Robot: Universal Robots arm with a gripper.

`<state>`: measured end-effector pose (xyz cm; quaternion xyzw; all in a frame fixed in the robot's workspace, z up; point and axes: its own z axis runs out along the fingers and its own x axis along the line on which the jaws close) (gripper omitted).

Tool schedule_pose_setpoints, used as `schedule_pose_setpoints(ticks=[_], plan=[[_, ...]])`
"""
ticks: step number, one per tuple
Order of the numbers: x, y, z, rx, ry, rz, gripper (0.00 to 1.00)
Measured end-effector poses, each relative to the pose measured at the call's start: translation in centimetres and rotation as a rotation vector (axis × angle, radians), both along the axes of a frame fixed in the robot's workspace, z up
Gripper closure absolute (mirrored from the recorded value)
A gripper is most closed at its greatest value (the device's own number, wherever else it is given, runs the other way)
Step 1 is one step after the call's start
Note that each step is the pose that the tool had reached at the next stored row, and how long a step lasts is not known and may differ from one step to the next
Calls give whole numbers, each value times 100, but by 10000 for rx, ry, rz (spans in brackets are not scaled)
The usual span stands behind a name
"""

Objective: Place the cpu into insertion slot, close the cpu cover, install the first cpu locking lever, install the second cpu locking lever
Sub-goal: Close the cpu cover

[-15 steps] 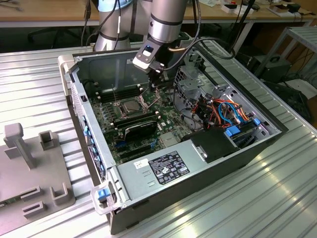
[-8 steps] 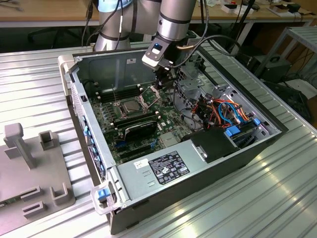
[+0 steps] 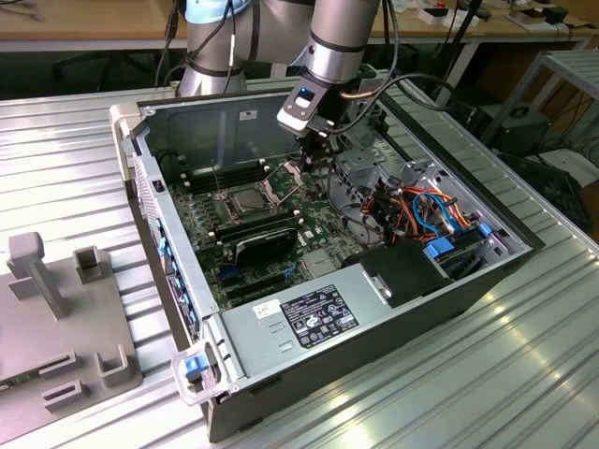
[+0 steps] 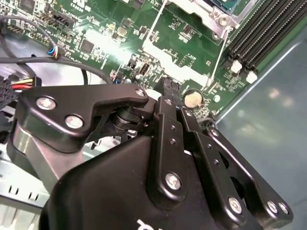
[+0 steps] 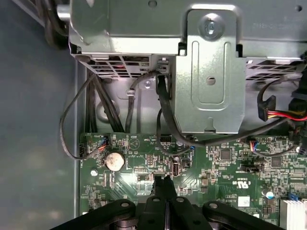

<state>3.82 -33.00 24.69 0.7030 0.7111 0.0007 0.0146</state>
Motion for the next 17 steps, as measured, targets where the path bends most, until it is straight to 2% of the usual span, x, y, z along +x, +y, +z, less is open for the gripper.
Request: schedule_pose_setpoints(ticks=[3, 8, 17], plan=[[-16, 0, -39, 6, 0, 0, 89], [-98, 0, -45, 8, 0, 0, 89], [-192, 3, -56, 6, 6, 1, 89]])
